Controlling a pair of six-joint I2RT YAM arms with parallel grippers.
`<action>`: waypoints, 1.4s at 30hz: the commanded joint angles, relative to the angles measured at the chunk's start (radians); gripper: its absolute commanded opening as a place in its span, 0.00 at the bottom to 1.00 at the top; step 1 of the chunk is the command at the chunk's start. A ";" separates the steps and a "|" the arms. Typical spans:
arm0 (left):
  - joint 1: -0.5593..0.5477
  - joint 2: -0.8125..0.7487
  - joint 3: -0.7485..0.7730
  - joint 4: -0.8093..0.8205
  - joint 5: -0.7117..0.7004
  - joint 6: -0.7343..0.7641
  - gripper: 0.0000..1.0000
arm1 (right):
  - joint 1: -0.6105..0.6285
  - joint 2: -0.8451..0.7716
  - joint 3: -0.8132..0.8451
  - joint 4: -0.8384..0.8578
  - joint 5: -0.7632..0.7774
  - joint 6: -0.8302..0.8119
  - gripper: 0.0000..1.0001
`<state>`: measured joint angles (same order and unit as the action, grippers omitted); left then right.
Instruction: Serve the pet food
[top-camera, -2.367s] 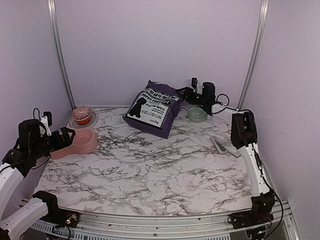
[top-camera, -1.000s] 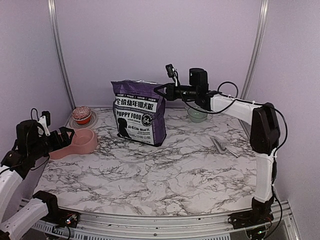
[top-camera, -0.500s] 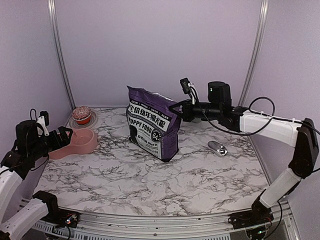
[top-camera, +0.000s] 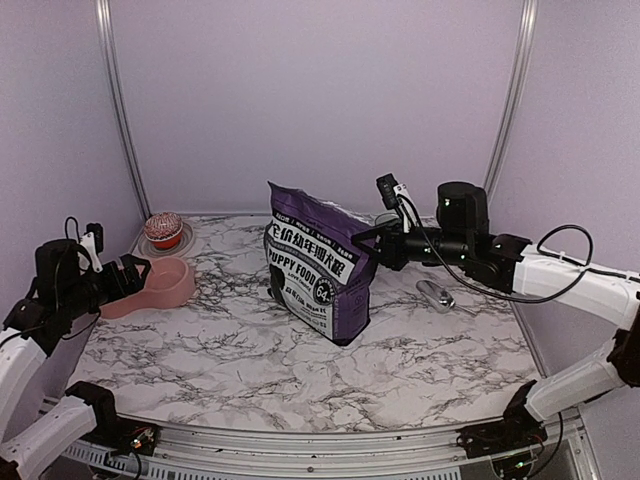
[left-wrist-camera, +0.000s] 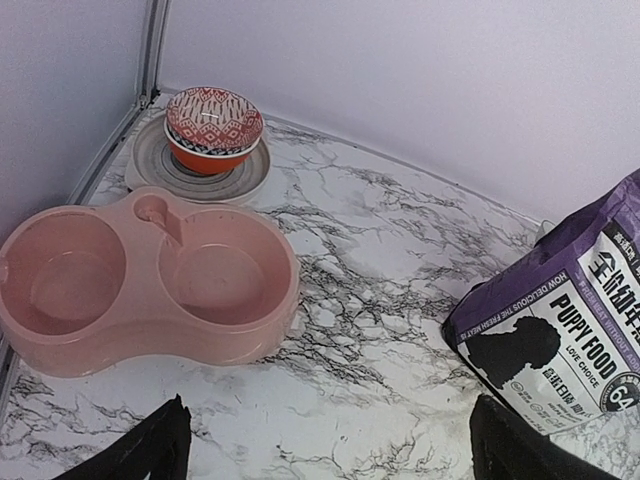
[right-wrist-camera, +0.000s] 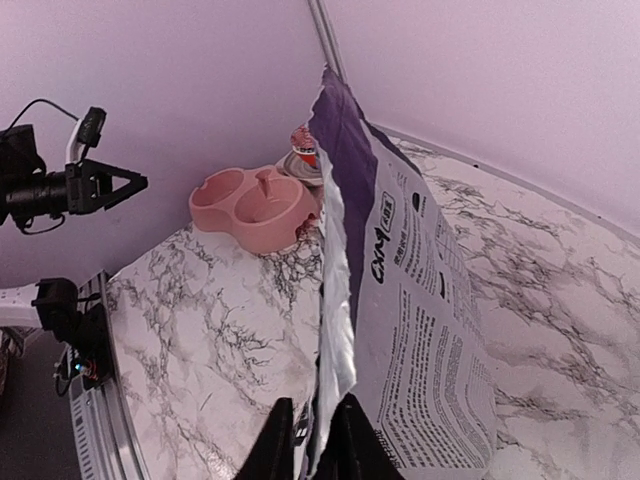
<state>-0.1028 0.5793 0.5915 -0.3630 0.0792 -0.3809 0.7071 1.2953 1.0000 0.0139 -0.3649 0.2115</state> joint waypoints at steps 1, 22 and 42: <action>-0.001 0.016 -0.009 0.019 0.039 -0.009 0.98 | 0.015 0.003 0.053 -0.039 0.031 -0.047 0.25; -0.015 0.047 -0.010 0.044 0.057 -0.072 0.94 | -0.015 0.131 0.257 -0.221 0.006 -0.183 0.83; -0.403 0.372 -0.002 0.427 -0.003 -0.227 0.76 | -0.221 0.226 0.553 -0.410 -0.174 -0.089 0.87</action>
<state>-0.4286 0.8715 0.5591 -0.0776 0.1104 -0.5880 0.5716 1.5177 1.5177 -0.3531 -0.5331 0.0792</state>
